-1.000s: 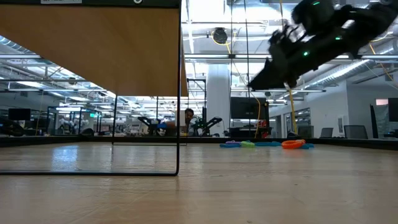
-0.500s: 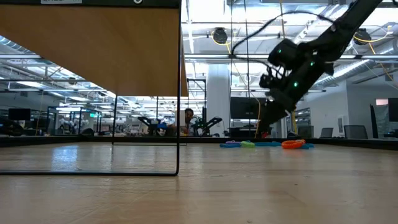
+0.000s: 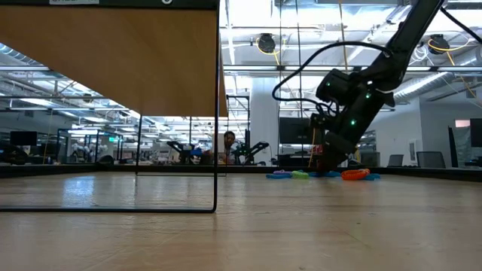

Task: Pick & Place Office Desk Supplies
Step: Put the blue rubber band into the center green bin on the shelf

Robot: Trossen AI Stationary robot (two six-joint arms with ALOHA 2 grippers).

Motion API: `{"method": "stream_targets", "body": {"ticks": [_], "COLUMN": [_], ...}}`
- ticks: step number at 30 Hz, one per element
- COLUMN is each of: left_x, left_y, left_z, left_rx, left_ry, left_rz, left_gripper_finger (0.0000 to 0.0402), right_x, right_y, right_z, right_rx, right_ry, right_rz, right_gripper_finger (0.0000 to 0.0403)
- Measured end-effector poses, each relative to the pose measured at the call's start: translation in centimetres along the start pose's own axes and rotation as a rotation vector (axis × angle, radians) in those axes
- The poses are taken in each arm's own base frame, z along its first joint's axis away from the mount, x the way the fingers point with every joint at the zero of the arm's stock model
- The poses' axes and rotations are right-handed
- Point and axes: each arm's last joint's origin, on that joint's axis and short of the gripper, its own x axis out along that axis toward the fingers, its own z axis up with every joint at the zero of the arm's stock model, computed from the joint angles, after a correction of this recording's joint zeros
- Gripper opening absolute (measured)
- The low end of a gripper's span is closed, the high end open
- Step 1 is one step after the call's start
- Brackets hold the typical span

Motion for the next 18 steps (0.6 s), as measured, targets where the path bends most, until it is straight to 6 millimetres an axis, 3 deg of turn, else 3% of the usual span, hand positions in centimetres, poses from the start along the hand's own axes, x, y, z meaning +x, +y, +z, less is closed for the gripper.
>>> {"method": "stream_targets", "body": {"ticks": [5, 12, 18], "left_x": [0.09, 0.19, 0.22], "left_y": [0.15, 0.34, 0.4], "left_z": [-0.01, 0.01, 0.02], "left_rx": [-0.01, -0.026, -0.048], "left_ry": [0.001, -0.001, -0.002], "left_rz": [0.012, 0.026, 0.03], "left_gripper_finger": [0.0216, 0.0216, 0.0216], "right_x": [0.42, 0.44, 0.43], "right_y": [0.03, 0.13, 0.09], "right_z": [-0.44, -1.0, -0.86], "right_rx": [-0.019, -0.014, -0.028], "right_ry": [0.058, 0.115, 0.102], "right_rz": [0.012, 0.02, -0.023], "right_gripper_finger": [0.011, 0.0016, 0.0003]}}
